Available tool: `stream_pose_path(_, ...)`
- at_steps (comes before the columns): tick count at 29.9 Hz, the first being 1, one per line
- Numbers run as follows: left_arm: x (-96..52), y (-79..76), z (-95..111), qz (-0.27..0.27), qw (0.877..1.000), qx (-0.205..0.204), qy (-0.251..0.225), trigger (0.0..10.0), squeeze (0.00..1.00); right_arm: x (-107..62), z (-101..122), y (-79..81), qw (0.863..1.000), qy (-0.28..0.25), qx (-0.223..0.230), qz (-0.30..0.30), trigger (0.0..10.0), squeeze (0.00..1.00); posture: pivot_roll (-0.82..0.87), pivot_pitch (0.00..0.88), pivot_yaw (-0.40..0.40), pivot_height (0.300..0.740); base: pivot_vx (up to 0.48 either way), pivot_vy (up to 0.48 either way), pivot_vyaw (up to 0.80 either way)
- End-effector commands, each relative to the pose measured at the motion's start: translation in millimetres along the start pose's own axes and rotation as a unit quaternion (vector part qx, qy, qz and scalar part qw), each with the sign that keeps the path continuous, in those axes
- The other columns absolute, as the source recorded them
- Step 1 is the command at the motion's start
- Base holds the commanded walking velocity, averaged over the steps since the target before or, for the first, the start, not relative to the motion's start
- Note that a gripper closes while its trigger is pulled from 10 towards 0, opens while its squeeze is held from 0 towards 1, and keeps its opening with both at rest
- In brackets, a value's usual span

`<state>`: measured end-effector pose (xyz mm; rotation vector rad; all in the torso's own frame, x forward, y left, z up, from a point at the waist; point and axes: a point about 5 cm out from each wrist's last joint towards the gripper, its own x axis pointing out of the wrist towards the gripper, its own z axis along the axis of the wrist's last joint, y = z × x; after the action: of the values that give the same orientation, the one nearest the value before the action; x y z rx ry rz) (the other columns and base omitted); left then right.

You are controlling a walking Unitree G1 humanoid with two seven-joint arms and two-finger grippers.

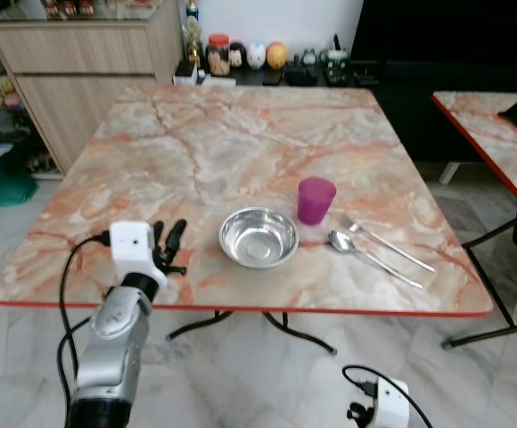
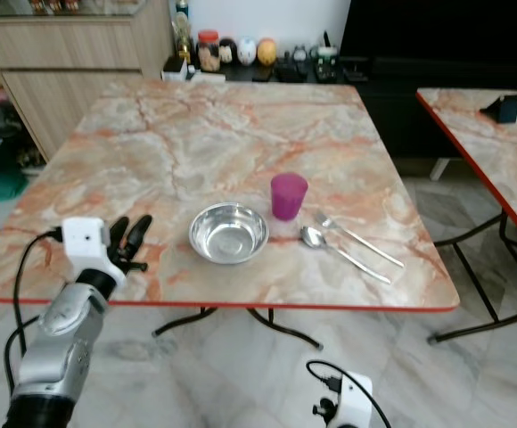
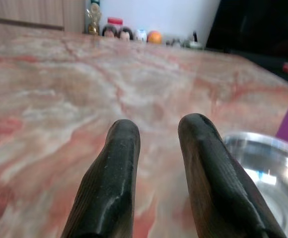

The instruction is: Setting the table

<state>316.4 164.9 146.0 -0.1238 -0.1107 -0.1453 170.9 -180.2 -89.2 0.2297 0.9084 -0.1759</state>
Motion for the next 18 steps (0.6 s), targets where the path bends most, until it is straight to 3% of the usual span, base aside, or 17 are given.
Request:
stream_pose_path(1,5.8,-5.2,-5,-0.012,1.0,-0.003,0.025,10.0,0.0,-0.9,-4,-1.2,1.0,0.006,0.005,-0.005,10.0,0.0,0.11,0.011,-0.033,0.74,0.0,0.0,0.0)
stream_pose_path(6,11.5,-11.9,-8,-0.019,0.999,-0.011,0.041,10.0,0.0,-1.1,-5,-1.7,1.0,0.006,0.005,-0.006,10.0,0.0,0.11,0.021,-0.034,0.74,0.0,0.0,0.0)
stream_pose_path(9,17.1,-19.7,-9,-0.028,0.998,0.024,0.049,10.0,0.0,-1.1,-5,-1.8,1.0,0.006,0.005,-0.005,10.0,0.0,0.1,0.022,-0.034,0.74,0.0,0.0,0.0)
stream_pose_path(18,27.0,-30.6,-12,-0.028,0.997,0.03,0.068,10.0,0.0,-1.1,-4,-1.8,1.0,0.007,0.006,-0.006,10.0,0.0,0.1,0.014,-0.031,0.74,0.0,-0.376,0.0)
